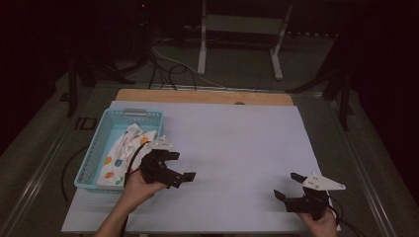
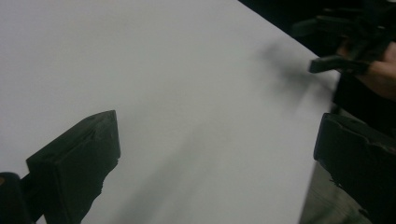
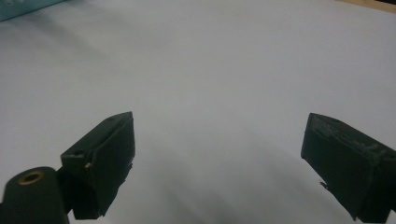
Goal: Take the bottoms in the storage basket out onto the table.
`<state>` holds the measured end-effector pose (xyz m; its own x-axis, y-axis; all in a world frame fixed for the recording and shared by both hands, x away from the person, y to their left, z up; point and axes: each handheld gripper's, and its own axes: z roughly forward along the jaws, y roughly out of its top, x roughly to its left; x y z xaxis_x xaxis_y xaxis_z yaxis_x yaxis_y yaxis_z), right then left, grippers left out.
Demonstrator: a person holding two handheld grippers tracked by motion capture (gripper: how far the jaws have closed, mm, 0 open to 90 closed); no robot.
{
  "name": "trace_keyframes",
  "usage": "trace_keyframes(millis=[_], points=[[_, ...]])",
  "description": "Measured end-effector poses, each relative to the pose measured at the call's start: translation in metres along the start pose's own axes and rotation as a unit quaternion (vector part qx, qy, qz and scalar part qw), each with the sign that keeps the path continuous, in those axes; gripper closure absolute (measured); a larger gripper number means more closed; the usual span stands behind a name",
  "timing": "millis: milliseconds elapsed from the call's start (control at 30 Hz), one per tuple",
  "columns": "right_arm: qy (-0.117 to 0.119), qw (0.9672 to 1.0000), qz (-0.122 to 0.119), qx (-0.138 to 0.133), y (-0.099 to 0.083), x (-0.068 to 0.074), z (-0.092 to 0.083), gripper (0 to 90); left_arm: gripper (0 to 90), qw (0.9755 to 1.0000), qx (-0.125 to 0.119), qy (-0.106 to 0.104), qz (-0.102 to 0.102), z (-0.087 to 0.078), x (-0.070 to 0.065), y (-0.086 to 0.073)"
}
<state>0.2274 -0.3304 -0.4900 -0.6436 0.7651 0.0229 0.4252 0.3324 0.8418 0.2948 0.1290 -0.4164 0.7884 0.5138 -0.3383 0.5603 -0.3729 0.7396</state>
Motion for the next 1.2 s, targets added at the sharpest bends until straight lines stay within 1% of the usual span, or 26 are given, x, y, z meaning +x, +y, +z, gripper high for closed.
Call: trace_keyframes(millis=[67,133,167,200,233,267,300,333,367,400,433,467,500,567,633,733,867,1000,1067,1133,1200], points=[[0.0,1.0,0.0,0.0,0.0,0.0,0.0,9.9,1.5,1.0,0.003,-0.003,0.002,-0.002,0.002,0.002],[0.001,1.0,-0.002,0.0,0.0,-0.001,0.0,9.9,1.5,0.9999,0.006,-0.016,0.001,-0.007,0.007,0.004],[0.0,1.0,-0.002,-0.001,0.001,-0.001,-0.001,9.9,3.5,0.9997,0.01,-0.022,-0.006,-0.012,0.012,0.005],[0.001,1.0,0.0,-0.004,0.001,-0.001,0.0,9.9,4.6,0.9997,0.01,-0.022,-0.009,-0.014,0.015,0.005],[0.002,1.0,0.0,-0.003,0.001,-0.002,0.0,9.9,4.6,0.9997,0.01,-0.022,-0.009,-0.014,0.015,0.005],[0.003,1.0,0.001,-0.002,0.0,-0.002,0.0,9.9,4.6,0.9992,0.007,-0.031,-0.023,-0.019,0.022,0.004],[0.003,1.0,0.001,-0.002,0.0,-0.002,0.0,9.9,4.6,0.9992,0.007,-0.031,-0.023,-0.019,0.022,0.004],[0.004,1.0,0.0,0.0,0.0,-0.002,0.001,9.9,4.6,0.999,0.003,-0.034,-0.029,-0.022,0.025,0.004],[0.005,1.0,0.0,0.0,0.0,-0.002,0.001,9.9,4.6,0.9988,0.0,-0.032,-0.036,-0.027,0.03,0.003],[0.005,1.0,0.0,0.001,0.0,-0.002,0.002,9.9,4.6,0.9988,0.0,-0.032,-0.036,-0.027,0.03,0.003],[0.004,1.0,0.0,0.002,0.0,-0.002,0.002,9.9,4.6,0.9986,-0.001,-0.03,-0.044,-0.032,0.035,0.002],[0.004,1.0,0.0,0.002,0.0,-0.002,0.002,9.9,4.6,0.9986,-0.001,-0.03,-0.044,-0.032,0.035,0.002],[0.004,1.0,0.0,0.002,0.0,-0.002,0.003,9.9,4.6,0.9985,-0.003,-0.029,-0.046,-0.034,0.038,0.001],[0.006,1.0,-0.001,0.003,0.0,-0.002,0.003,9.9,4.6,0.9981,-0.01,-0.021,-0.057,-0.042,0.045,0.0],[0.007,1.0,0.0,0.002,0.001,-0.001,0.003,9.9,4.6,0.9976,-0.017,-0.018,-0.064,-0.047,0.05,-0.001],[0.007,1.0,0.001,0.002,0.001,-0.001,0.003,9.9,4.6,0.9964,-0.025,-0.008,-0.081,-0.056,0.06,-0.005],[0.007,1.0,-0.001,0.002,0.001,-0.001,0.004,9.9,4.6,0.9951,-0.026,0.003,-0.095,-0.064,0.069,-0.009],[0.006,1.0,-0.001,0.002,0.001,-0.002,0.003,9.9,4.6,0.9939,-0.023,0.029,-0.104,-0.07,0.077,-0.012],[0.006,1.0,0.001,0.001,0.001,-0.003,0.003,9.9,4.6,0.9927,-0.019,0.052,-0.107,-0.072,0.08,-0.014],[0.006,1.0,0.001,0.001,0.0,-0.003,0.003,9.9,4.6,0.9906,-0.017,0.076,-0.113,-0.074,0.085,-0.016],[0.006,1.0,0.003,0.0,0.0,-0.003,0.003,9.9,4.6,0.9882,-0.015,0.094,-0.12,-0.076,0.09,-0.018]])
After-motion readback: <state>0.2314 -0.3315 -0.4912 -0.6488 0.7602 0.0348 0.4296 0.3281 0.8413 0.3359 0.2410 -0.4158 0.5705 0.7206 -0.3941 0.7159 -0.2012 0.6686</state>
